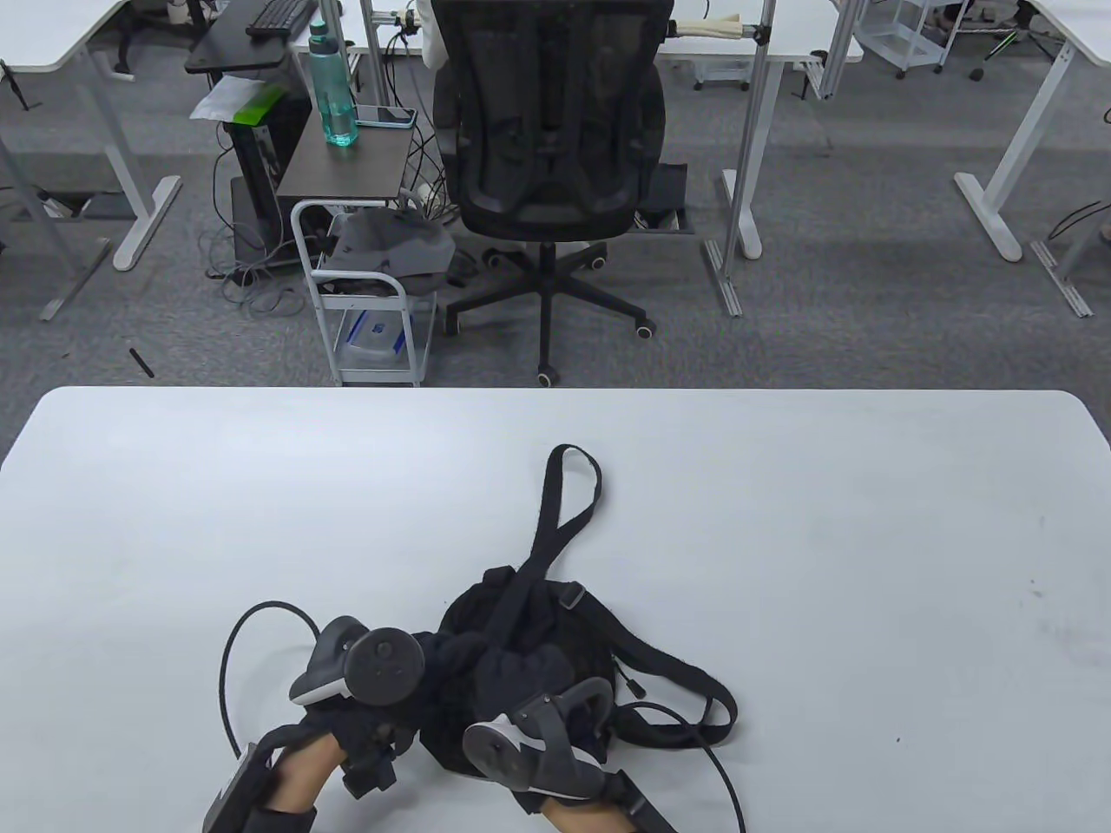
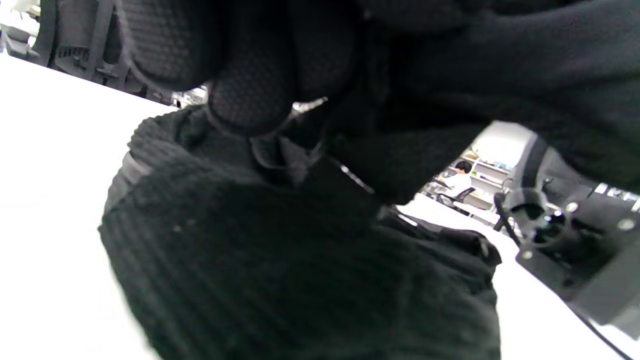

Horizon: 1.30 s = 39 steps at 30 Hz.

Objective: Pull shoulder strap to tighten

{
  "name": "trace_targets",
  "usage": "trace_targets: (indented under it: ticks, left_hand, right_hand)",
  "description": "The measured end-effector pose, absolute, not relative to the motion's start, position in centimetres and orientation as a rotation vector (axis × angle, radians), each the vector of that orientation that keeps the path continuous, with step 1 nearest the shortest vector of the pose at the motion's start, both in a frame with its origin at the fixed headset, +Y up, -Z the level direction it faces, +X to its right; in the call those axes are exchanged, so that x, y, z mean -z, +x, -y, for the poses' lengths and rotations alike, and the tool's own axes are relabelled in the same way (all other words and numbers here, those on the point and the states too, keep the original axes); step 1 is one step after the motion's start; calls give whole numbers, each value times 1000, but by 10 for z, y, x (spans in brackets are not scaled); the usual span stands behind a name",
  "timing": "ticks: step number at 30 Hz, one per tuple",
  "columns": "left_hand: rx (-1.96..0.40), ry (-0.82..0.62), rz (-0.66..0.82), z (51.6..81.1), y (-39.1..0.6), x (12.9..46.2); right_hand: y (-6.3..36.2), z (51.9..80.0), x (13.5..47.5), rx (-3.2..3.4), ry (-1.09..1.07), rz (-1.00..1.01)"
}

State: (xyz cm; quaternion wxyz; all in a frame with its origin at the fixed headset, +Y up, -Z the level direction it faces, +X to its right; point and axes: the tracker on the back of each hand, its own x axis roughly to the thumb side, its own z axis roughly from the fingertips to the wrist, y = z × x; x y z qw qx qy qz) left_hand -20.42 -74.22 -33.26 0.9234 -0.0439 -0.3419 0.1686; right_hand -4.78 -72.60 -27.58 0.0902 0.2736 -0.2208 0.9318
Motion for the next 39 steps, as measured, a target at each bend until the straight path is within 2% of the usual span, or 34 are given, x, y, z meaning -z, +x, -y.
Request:
trace_targets:
  ticks: [3, 10, 13, 16, 20, 23, 27, 34, 39]
  left_hand:
    - [-282, -77, 698, 744, -207, 335]
    - [-301, -55, 628, 748, -226, 344]
    - [-219, 13, 643, 744, -217, 336]
    - [-133, 114, 672, 737, -205, 326]
    - [-11, 226, 731, 734, -190, 312]
    - [51, 290, 771, 732, -181, 303]
    - [87, 306, 779, 734, -180, 301]
    - [59, 356, 753, 739, -195, 316]
    - [13, 284, 678, 747, -213, 329]
  right_hand:
    - [-52, 727, 276, -2772, 824, 619]
    - [-42, 726, 282, -2693, 744, 506]
    - [-33, 730, 289, -2611, 688, 362]
    - [-17, 737, 303, -2357, 604, 26]
    - [-3, 748, 313, -2024, 488, -196]
    - [1, 750, 315, -2032, 444, -152]
    - [-3, 747, 311, -2091, 447, -116]
    - [-4, 747, 314, -2071, 428, -138]
    - [-4, 751, 314, -2079, 437, -171]
